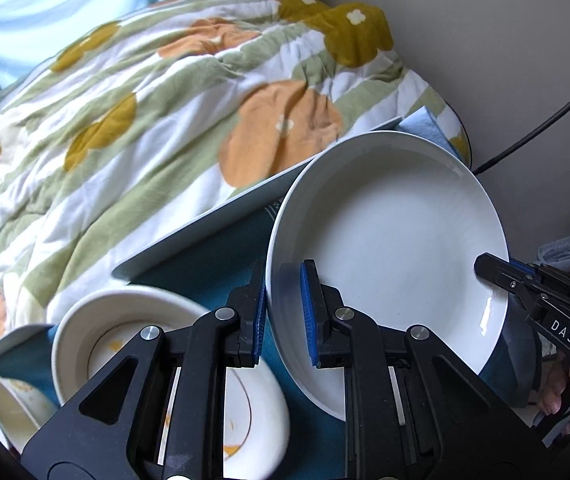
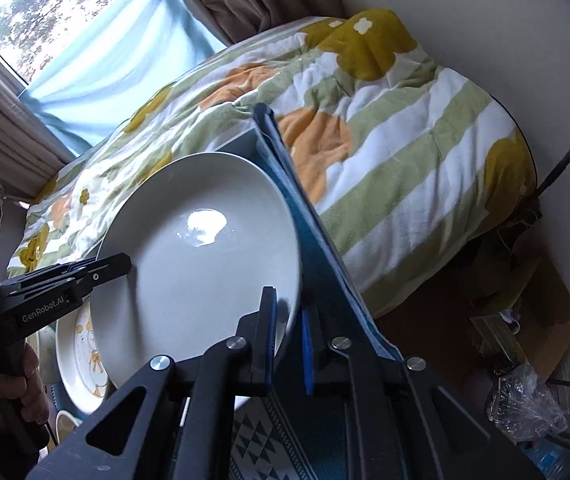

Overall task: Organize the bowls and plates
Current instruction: 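Lift the plain white plate with the left gripper over the yellow plate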

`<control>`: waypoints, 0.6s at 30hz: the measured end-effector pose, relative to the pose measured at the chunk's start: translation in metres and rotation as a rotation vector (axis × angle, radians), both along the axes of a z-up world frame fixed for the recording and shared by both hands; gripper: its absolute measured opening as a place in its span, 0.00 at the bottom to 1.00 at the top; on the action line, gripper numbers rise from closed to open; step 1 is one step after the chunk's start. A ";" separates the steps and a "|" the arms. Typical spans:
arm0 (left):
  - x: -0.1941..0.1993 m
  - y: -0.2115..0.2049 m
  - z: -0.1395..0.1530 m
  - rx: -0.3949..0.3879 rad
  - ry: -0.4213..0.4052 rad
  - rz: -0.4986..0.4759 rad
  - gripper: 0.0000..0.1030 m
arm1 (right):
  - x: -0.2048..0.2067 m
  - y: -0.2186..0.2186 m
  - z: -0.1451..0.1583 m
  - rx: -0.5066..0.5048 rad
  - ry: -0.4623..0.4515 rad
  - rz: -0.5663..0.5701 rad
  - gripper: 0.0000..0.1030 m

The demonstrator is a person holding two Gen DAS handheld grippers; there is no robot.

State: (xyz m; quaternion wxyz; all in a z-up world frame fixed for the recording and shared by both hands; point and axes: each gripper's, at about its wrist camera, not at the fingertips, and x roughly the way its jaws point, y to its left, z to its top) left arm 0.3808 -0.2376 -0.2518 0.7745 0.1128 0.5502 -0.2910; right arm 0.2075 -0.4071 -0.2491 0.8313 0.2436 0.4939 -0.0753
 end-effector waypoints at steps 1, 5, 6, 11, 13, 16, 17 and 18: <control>-0.005 0.005 0.007 -0.006 -0.009 0.012 0.14 | -0.002 0.003 0.006 -0.007 -0.008 0.017 0.10; -0.026 0.032 0.034 -0.028 -0.045 0.060 0.14 | -0.012 0.020 0.032 -0.026 -0.042 0.072 0.10; -0.032 0.039 0.041 -0.032 -0.053 0.074 0.14 | -0.015 0.025 0.039 -0.026 -0.054 0.086 0.10; -0.069 0.089 0.077 -0.047 -0.105 0.156 0.14 | -0.029 0.059 0.069 -0.037 -0.093 0.159 0.10; -0.085 0.110 0.087 -0.052 -0.125 0.191 0.14 | -0.037 0.077 0.078 -0.047 -0.106 0.193 0.10; -0.113 0.149 0.096 -0.059 -0.142 0.251 0.14 | -0.052 0.107 0.088 -0.036 -0.121 0.249 0.10; -0.121 0.162 0.096 -0.062 -0.141 0.270 0.14 | -0.056 0.116 0.089 -0.033 -0.122 0.267 0.10; -0.129 0.175 0.095 -0.065 -0.136 0.287 0.14 | -0.061 0.128 0.090 -0.031 -0.124 0.286 0.10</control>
